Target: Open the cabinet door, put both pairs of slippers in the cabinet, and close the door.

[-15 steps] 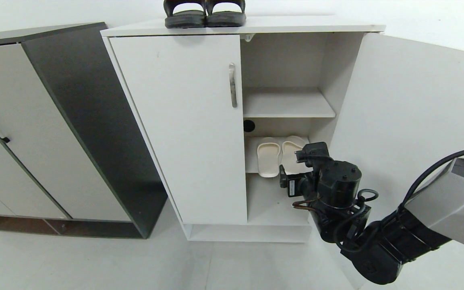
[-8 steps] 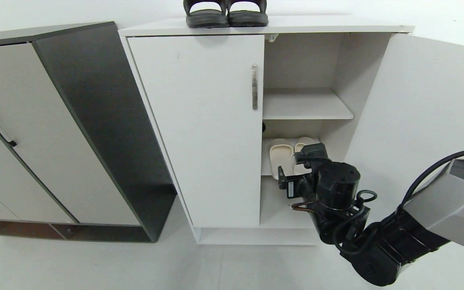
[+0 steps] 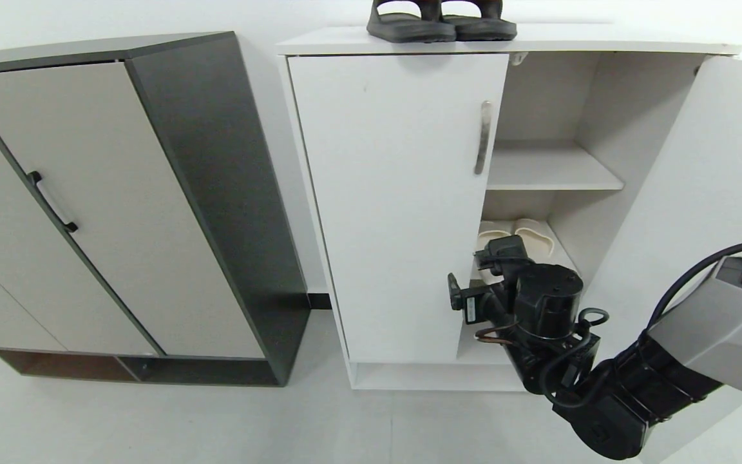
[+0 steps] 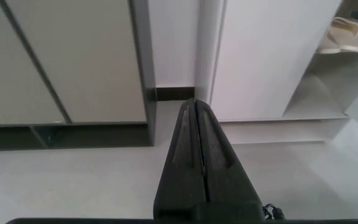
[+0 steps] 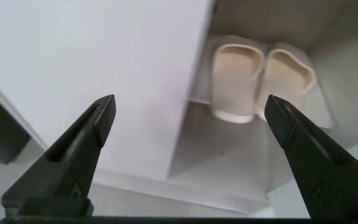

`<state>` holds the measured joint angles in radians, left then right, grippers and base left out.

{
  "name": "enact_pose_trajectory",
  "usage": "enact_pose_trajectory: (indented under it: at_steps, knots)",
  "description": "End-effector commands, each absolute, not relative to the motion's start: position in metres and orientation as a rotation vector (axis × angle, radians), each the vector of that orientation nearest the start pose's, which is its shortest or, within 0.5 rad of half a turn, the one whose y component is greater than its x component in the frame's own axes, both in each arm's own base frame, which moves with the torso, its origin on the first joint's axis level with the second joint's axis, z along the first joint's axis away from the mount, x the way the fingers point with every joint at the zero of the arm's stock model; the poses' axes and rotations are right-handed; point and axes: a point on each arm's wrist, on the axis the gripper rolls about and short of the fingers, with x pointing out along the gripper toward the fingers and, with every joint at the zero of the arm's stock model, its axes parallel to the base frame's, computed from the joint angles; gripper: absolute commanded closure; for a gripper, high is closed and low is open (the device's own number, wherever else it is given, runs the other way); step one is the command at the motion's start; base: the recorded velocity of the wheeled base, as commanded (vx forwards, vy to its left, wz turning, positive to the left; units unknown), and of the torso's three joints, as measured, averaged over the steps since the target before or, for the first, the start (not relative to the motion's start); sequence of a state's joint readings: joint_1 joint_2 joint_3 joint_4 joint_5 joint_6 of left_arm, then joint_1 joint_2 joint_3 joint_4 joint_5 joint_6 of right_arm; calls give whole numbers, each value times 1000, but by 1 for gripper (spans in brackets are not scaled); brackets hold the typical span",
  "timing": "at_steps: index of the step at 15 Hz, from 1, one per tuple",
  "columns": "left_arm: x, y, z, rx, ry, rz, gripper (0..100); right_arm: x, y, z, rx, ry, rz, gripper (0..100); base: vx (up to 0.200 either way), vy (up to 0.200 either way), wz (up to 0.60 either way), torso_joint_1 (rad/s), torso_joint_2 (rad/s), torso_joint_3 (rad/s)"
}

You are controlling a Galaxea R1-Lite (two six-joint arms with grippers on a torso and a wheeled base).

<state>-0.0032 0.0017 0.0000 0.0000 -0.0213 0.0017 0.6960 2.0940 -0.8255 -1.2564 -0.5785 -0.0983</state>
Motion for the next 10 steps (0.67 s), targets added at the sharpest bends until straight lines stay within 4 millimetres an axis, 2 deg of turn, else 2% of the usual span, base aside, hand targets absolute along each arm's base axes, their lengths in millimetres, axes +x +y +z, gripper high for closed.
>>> enact_pose_trajectory:
  at_steps: [1, 10]
  knots:
    - [-23, 0, 76, 2, 3, -25, 100, 293, 229, 112, -122, 9, 122, 0, 0, 200, 0, 2, 2, 2]
    - [-23, 0, 76, 2, 3, -25, 100, 292, 228, 110, -131, 19, 123, 0, 0, 0, 0, 0, 0, 0]
